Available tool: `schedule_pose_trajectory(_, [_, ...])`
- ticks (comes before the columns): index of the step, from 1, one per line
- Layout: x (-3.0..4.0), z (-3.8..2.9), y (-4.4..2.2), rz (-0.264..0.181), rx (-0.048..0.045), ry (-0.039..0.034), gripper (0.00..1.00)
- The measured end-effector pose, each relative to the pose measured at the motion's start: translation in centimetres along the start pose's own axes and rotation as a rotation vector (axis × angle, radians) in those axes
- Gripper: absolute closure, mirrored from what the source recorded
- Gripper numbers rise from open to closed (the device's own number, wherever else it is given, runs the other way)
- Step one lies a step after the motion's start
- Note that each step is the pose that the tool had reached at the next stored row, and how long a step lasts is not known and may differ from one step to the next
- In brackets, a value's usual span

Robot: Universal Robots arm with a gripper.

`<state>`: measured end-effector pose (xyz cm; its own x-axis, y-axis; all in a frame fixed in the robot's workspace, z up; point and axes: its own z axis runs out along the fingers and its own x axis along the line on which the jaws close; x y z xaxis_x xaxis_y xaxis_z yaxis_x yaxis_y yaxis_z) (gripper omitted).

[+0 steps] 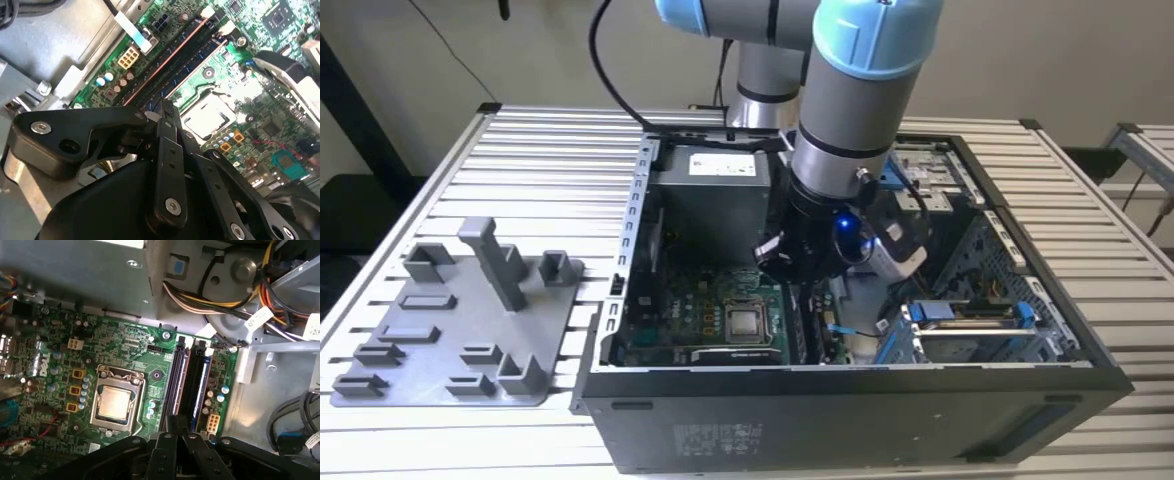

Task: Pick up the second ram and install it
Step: 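Press down the second ram until it locks into place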

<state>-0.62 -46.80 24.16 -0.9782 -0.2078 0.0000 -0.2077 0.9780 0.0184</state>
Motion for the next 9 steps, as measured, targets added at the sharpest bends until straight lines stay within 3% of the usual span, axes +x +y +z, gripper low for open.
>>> schedule_pose_trajectory(9, [0.00, 0.00, 0.00, -0.142, 0.0000, 0.0027, 0.89])
